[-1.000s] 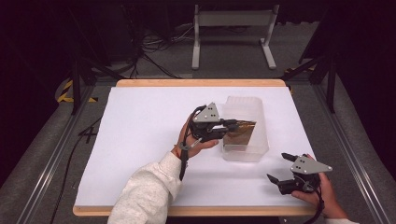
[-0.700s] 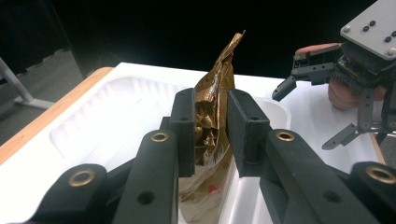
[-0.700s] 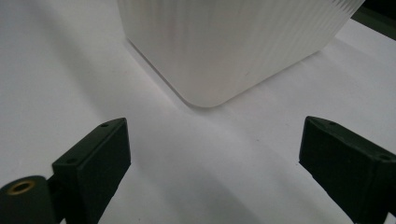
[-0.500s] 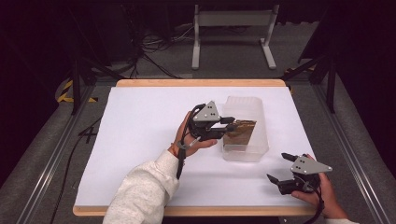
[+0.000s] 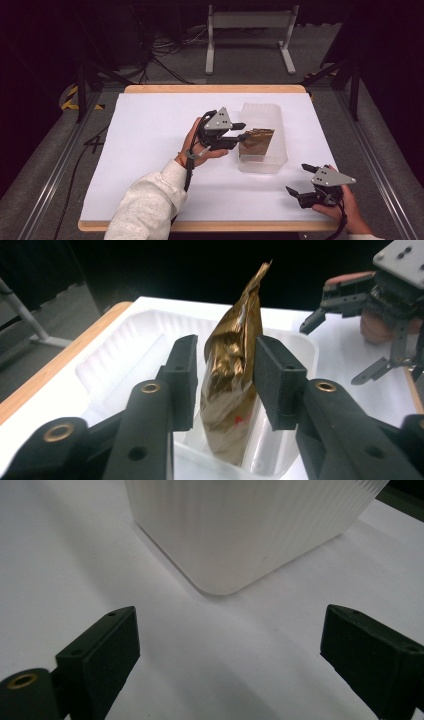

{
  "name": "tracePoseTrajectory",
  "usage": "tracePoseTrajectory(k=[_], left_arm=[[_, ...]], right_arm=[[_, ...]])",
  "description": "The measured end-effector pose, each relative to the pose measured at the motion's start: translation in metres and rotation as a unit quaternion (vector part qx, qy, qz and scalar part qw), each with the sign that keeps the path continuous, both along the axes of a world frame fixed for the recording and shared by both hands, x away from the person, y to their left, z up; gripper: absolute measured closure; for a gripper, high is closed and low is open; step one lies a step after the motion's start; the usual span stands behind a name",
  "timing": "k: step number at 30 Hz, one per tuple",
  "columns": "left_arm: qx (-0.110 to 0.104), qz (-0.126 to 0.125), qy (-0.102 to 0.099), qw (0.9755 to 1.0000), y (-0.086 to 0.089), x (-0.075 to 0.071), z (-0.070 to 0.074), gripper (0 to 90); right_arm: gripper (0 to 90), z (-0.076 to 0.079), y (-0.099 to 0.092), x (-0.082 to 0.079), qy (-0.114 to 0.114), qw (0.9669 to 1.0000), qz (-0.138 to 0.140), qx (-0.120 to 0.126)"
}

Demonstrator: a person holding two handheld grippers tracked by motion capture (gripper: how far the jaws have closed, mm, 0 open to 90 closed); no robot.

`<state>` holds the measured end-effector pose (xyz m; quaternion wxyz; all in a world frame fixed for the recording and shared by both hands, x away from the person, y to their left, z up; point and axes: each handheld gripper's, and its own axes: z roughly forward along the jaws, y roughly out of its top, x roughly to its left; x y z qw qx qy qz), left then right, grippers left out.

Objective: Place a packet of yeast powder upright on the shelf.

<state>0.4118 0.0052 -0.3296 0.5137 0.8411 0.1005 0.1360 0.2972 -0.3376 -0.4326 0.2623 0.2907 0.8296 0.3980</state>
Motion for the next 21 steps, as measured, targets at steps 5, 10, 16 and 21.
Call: tracePoseTrajectory(k=[5, 10, 16, 21], left_arm=[[0.028, 0.025, -0.011, 0.9993, 0.001, -0.004, -0.003, 40.6], [0.046, 0.045, -0.014, 0.9979, 0.004, -0.006, -0.005, 30.9], [0.087, 0.081, -0.024, 0.9926, 0.003, -0.006, -0.012, 17.6], [0.102, 0.096, -0.008, 0.9901, 0.004, -0.006, -0.020, 9.8]], right_arm=[[9.4, 0.000, 0.000, 0.000, 0.001, 1.0000, -0.001, 0.000], [9.4, 0.000, 0.000, 0.000, 0.001, 1.0000, 0.000, -0.001], [9.3, 0.000, 0.000, 0.000, -0.001, 1.0000, 0.000, -0.001], [9.3, 0.000, 0.001, 0.000, 0.000, 1.0000, 0.001, -0.005]])
